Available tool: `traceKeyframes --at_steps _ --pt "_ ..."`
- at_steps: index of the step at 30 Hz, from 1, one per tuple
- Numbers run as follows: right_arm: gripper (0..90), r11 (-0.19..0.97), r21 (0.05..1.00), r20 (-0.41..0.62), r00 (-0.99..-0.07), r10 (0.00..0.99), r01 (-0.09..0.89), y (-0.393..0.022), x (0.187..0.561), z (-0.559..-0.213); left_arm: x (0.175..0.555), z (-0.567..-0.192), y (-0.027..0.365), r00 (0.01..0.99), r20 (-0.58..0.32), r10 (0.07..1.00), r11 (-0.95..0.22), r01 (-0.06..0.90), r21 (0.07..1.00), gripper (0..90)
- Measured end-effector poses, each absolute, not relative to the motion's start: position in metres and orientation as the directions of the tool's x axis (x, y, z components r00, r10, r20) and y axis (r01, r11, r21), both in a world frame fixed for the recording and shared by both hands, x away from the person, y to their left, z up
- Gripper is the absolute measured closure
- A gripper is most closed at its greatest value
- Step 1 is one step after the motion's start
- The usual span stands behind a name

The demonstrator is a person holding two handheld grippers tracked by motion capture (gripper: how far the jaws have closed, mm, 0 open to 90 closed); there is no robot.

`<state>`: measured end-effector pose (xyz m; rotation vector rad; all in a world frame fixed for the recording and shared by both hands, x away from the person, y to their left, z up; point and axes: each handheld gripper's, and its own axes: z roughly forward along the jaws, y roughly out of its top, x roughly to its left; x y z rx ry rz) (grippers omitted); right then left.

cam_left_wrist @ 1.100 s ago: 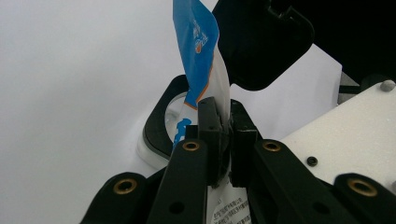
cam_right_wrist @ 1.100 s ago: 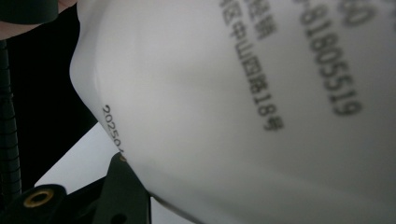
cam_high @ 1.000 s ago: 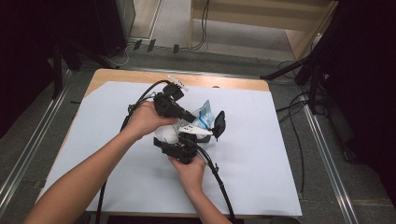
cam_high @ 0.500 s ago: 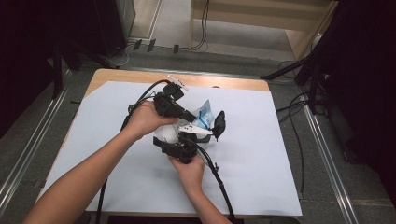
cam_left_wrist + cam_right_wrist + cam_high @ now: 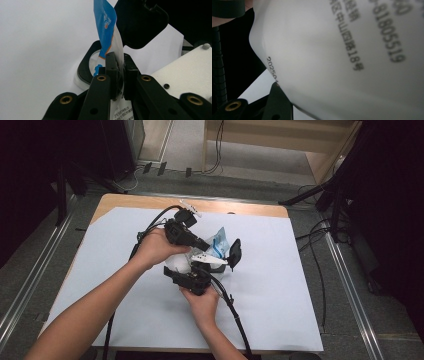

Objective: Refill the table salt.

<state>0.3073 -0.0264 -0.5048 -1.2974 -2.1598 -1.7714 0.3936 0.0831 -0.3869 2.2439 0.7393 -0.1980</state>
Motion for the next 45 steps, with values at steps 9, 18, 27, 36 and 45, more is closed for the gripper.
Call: traceKeyframes --at_steps 9,18,27,36,45 --pt "54.4 -0.024 0.78 0.532 -0.643 0.552 0.625 -0.0261 0.3074 -0.5046 0.3937 -0.3862 0.0837 0.82 -0.35 0.452 -0.542 0.564 0.623 87.1" --pt "54.6 -0.021 0.781 0.53 -0.645 0.55 0.624 -0.0272 0.3073 -0.5037 0.3939 -0.3852 0.0845 0.819 -0.35 0.455 -0.536 0.566 0.627 87.2" --pt "54.9 -0.028 0.779 0.537 -0.644 0.544 0.626 -0.0276 0.3075 -0.5032 0.3938 -0.3843 0.0863 0.818 -0.348 0.458 -0.532 0.566 0.631 86.6" --pt "55.1 -0.032 0.777 0.542 -0.642 0.542 0.629 -0.0289 0.3081 -0.5025 0.3934 -0.3827 0.0886 0.816 -0.351 0.46 -0.526 0.568 0.633 87.0" --pt "55.1 -0.033 0.784 0.536 -0.649 0.54 0.62 -0.0292 0.308 -0.502 0.3935 -0.3823 0.0887 0.819 -0.346 0.458 -0.523 0.563 0.64 90.0"
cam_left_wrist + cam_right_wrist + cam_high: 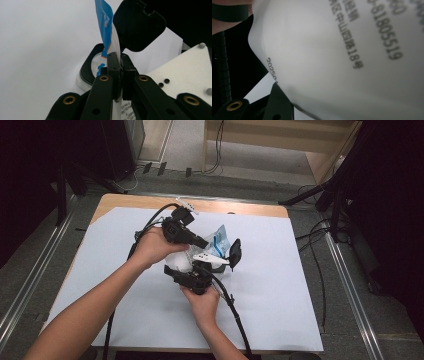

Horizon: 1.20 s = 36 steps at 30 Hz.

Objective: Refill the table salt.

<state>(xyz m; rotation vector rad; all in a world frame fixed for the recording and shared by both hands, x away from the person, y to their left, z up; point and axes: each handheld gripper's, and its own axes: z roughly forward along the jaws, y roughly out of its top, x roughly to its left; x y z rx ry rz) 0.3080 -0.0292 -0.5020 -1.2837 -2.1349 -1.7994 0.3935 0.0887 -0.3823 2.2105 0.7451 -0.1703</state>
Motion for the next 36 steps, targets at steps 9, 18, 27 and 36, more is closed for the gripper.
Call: traceKeyframes --at_steps 9,18,27,36 --pt "55.2 -0.032 0.779 0.536 -0.639 0.552 0.626 -0.0291 0.3095 -0.5037 0.3944 -0.3831 0.0875 0.814 -0.341 0.47 -0.524 0.569 0.634 90.0" --pt "55.3 -0.049 0.775 0.55 -0.636 0.541 0.63 -0.0295 0.3098 -0.5025 0.3945 -0.3825 0.0872 0.815 -0.341 0.468 -0.517 0.566 0.643 90.0" --pt "55.3 -0.052 0.777 0.552 -0.639 0.537 0.627 -0.0289 0.3108 -0.5013 0.3946 -0.3809 0.0883 0.814 -0.337 0.474 -0.514 0.566 0.645 90.0" --pt "55.3 -0.057 0.783 0.553 -0.65 0.521 0.62 -0.0279 0.3104 -0.5013 0.3936 -0.3798 0.0894 0.814 -0.337 0.472 -0.51 0.565 0.649 90.0"
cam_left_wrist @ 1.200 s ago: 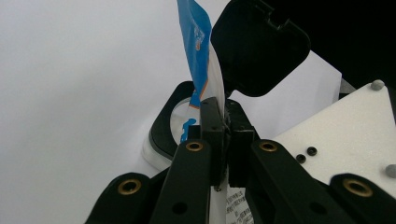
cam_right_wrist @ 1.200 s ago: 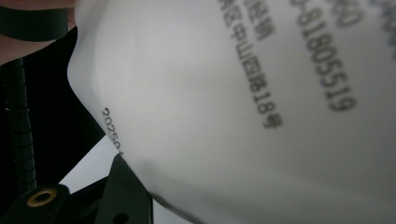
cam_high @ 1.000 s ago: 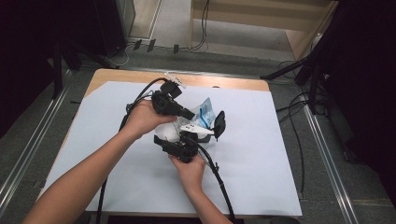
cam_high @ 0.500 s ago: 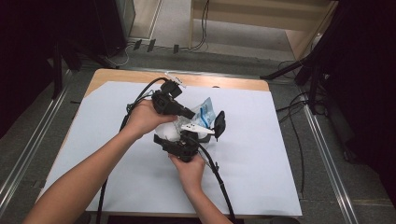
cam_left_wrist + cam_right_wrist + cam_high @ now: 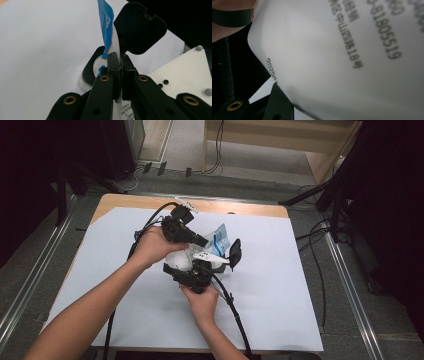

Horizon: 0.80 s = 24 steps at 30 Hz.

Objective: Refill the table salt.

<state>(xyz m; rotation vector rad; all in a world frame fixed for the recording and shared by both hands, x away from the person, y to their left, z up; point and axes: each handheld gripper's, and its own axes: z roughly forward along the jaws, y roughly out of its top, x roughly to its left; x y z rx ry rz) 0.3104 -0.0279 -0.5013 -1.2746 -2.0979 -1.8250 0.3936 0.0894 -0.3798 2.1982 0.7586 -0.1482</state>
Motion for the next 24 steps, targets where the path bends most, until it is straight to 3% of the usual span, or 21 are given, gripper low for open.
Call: traceKeyframes --at_steps 24 --pt "55.5 -0.064 0.783 0.551 -0.643 0.532 0.618 -0.0282 0.3109 -0.5016 0.3936 -0.3795 0.0882 0.815 -0.332 0.474 -0.51 0.562 0.651 90.0"
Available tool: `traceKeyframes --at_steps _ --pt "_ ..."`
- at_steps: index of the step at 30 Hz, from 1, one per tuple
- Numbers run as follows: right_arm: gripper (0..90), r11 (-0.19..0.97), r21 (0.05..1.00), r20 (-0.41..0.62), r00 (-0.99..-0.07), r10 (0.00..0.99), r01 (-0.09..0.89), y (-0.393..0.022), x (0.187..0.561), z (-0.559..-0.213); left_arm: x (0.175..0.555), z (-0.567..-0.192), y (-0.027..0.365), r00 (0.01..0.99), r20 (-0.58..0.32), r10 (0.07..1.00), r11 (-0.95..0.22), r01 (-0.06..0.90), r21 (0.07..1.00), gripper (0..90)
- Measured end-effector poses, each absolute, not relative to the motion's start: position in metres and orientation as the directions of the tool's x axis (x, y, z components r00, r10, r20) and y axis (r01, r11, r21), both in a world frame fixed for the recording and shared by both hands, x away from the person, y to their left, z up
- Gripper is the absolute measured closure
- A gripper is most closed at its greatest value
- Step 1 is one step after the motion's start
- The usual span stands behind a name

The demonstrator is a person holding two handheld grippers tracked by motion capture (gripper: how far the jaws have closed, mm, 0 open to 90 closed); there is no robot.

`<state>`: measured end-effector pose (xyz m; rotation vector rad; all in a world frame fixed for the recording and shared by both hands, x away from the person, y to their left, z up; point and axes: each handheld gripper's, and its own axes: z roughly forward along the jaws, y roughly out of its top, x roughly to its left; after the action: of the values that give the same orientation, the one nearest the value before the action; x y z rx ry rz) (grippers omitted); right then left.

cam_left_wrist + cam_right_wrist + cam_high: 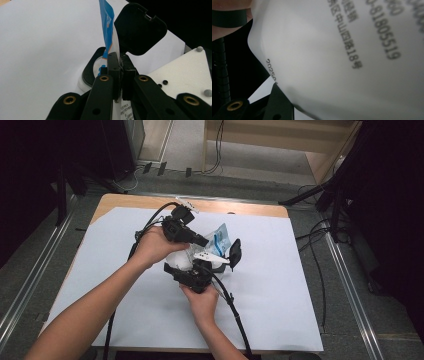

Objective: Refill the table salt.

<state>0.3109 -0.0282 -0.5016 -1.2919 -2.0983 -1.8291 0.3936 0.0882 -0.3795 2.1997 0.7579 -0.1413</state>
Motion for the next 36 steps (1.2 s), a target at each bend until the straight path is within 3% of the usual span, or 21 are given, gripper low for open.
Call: traceKeyframes --at_steps 36 --pt "55.7 -0.078 0.775 0.566 -0.634 0.527 0.628 -0.0299 0.3115 -0.5008 0.3948 -0.3777 0.0854 0.817 -0.335 0.469 -0.521 0.562 0.642 89.1"
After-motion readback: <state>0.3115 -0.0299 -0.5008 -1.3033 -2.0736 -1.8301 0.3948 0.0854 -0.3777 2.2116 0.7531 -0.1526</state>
